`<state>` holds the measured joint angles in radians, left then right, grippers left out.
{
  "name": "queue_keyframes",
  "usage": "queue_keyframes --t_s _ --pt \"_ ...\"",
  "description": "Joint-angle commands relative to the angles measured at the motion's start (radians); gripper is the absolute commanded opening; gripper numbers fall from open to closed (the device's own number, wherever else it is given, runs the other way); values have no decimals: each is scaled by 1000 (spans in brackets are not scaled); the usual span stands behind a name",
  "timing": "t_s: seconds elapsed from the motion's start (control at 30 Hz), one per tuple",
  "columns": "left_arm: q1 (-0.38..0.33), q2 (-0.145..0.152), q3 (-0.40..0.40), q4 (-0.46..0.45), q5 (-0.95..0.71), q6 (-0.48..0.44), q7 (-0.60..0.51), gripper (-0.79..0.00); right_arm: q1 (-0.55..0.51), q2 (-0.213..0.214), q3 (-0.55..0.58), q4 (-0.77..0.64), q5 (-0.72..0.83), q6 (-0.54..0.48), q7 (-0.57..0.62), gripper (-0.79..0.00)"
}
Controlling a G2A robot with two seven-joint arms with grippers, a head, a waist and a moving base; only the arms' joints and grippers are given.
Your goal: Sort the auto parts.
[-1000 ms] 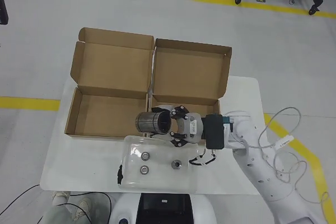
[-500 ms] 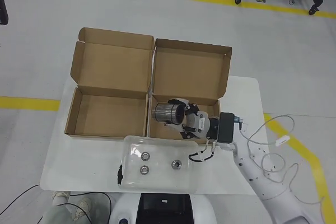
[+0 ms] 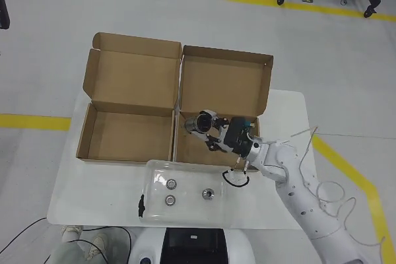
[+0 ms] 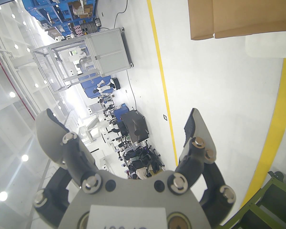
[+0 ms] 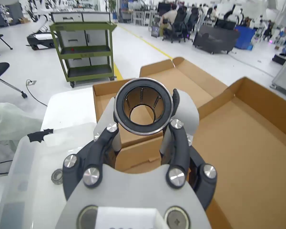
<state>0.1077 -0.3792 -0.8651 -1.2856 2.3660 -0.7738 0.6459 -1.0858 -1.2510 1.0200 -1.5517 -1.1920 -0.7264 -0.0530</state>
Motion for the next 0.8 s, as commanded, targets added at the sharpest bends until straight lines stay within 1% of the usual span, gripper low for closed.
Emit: queue_keyframes --t_s 0.0,0.17,0.33,0.47,0.6,0.77 --pt "0 0 0 0 0 0 0 0 16 -3 -11 14 47 29 130 -785" --pt "0 0 0 0 0 0 0 0 71 -16 -53 82 140 67 337 -785" --pt "0 0 0 0 0 0 0 0 129 -32 -108 157 202 73 449 -785" --pt "0 0 0 0 0 0 0 0 177 -46 -147 220 220 75 490 -785" --pt "0 0 0 0 0 0 0 0 211 -60 -179 281 208 121 514 -785" --pt "0 0 0 0 0 0 0 0 245 -79 -217 346 228 144 536 -785"
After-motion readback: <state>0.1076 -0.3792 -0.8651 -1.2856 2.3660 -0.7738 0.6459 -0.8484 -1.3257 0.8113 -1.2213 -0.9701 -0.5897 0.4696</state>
